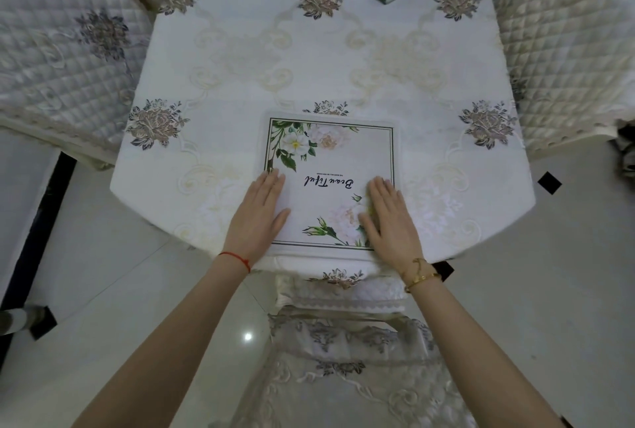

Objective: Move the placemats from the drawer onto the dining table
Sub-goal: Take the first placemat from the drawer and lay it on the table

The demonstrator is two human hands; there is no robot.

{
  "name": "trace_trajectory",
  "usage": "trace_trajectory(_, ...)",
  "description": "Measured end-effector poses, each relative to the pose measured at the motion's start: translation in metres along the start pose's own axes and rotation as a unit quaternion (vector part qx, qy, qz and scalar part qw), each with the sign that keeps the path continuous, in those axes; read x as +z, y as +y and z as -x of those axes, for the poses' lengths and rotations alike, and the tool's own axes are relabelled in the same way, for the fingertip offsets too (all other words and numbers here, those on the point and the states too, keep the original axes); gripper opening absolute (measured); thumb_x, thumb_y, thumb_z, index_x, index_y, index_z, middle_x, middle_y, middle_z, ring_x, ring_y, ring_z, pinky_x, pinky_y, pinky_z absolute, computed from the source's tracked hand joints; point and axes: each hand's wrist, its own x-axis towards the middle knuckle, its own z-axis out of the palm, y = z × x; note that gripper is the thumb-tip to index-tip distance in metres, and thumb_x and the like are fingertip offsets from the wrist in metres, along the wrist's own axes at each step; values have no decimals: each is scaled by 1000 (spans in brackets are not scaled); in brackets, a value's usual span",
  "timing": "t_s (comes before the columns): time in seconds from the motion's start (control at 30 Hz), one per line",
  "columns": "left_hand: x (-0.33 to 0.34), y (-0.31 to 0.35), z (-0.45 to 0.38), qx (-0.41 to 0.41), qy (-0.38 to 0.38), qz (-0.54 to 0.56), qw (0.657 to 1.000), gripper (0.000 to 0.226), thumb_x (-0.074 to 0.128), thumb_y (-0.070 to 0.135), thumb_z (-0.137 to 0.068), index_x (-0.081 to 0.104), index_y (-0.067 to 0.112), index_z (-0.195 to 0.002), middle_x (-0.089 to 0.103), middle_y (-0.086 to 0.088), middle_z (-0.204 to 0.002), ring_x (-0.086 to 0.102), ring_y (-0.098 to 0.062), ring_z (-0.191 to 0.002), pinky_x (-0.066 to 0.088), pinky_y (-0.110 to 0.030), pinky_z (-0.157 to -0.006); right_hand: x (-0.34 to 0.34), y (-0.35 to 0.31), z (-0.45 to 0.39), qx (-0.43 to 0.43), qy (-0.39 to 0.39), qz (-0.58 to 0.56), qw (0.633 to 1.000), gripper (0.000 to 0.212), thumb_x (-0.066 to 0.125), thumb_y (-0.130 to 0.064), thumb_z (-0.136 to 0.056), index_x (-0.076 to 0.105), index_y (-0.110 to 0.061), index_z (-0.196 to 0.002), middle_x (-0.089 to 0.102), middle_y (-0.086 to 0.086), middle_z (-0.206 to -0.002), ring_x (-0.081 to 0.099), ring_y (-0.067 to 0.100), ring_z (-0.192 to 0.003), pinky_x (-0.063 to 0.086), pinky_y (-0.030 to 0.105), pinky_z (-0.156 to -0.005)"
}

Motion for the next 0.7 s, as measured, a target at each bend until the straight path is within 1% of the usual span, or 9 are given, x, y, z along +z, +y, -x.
trace_trajectory(0.07,6,14,8,10,-21,-2,1000,62,29,42,-99,16,10,-151,16,-8,-158,11,-21,-147,14,-37,-120,11,-13,7,-8,-12,1,1000,61,31,-41,-102,9,-14,-152,5,1,-161,-5,12,-147,3,35,-121)
trace_trajectory(0.13,13,20,17,-1,-40,-13,999,65,20,47,-98,13,11,-151,12,-6,-159,6,-18,-147,12,-36,-121,15,-14,12,4,-14,8,1000,62,29,-44,-102,6,-15,-152,3,1,-161,-6,11,-147,3,34,-121)
trace_trajectory(0.2,16,15,23,-15,-47,-18,999,67,16,49,-96,14,10,-151,13,-5,-159,7,-17,-147,11,-34,-120,13,-7,19,6,-18,24,1000,64,26,-47,-101,4,-15,-153,2,0,-161,-6,10,-147,3,34,-121)
trace_trajectory(0.33,12,-1,36,-30,-44,-34,998,66,21,48,-97,20,8,-149,20,-6,-157,17,-20,-145,12,-32,-119,3,17,45,27,-22,41,999,65,23,-49,-100,5,-16,-152,3,-1,-161,-3,10,-147,0,34,-121)
trace_trajectory(0.43,7,-11,48,-46,-40,-19,998,64,34,42,-98,20,8,-149,19,-6,-158,14,-20,-146,9,-32,-120,-4,28,59,44,-16,54,997,65,19,-48,-99,7,-13,-152,6,1,-161,-2,13,-147,0,34,-121)
trace_trajectory(0.47,6,-13,50,-49,-39,-14,998,64,36,42,-97,21,8,-149,20,-7,-157,15,-21,-146,9,-33,-120,-5,28,60,45,-13,53,997,65,20,-48,-99,9,-12,-152,6,2,-160,-2,14,-148,0,35,-121)
trace_trajectory(0.57,1,-5,52,-34,-30,-19,999,67,27,50,-96,22,8,-149,21,-8,-157,14,-21,-146,10,-34,-120,-9,13,54,18,-8,32,999,65,23,-48,-99,10,-12,-152,5,1,-160,-4,14,-148,1,35,-121)
trace_trajectory(0.7,7,28,35,-6,-38,1,999,75,21,57,-92,15,10,-151,14,-4,-159,7,-18,-147,7,-31,-120,6,-22,30,-26,-33,22,999,72,32,-52,-99,7,-12,-152,2,3,-161,-7,14,-147,2,36,-121)
